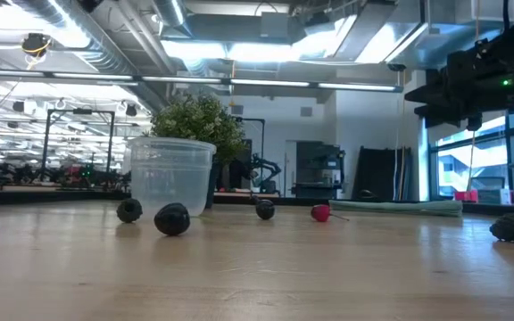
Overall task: Pick and placing Produce into tupperware
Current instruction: Put the red strawberry into the transparent container
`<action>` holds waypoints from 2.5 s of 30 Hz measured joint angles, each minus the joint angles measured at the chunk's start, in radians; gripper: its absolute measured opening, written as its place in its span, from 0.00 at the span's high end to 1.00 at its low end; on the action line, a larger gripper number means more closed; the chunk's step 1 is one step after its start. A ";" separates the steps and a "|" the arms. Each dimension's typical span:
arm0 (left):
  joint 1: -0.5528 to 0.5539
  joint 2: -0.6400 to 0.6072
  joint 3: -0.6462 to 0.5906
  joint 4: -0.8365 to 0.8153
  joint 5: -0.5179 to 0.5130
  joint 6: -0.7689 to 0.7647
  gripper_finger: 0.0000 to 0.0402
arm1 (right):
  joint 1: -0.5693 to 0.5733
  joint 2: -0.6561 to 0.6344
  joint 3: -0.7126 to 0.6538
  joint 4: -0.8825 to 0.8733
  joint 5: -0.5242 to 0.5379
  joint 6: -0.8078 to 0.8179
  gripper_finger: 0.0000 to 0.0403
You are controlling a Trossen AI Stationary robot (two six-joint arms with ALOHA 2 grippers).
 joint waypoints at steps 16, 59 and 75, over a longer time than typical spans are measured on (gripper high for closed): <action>-0.330 0.317 0.063 -0.020 -0.048 -0.391 0.82 | 0.000 0.000 0.000 -0.001 0.000 -0.003 0.29; -0.660 0.467 -0.146 -0.107 -0.045 -0.618 0.44 | 0.000 0.000 0.000 -0.010 0.000 -0.004 0.29; -0.787 0.467 -0.376 0.122 -0.026 -0.825 0.46 | 0.000 0.000 0.000 -0.009 0.000 -0.004 0.29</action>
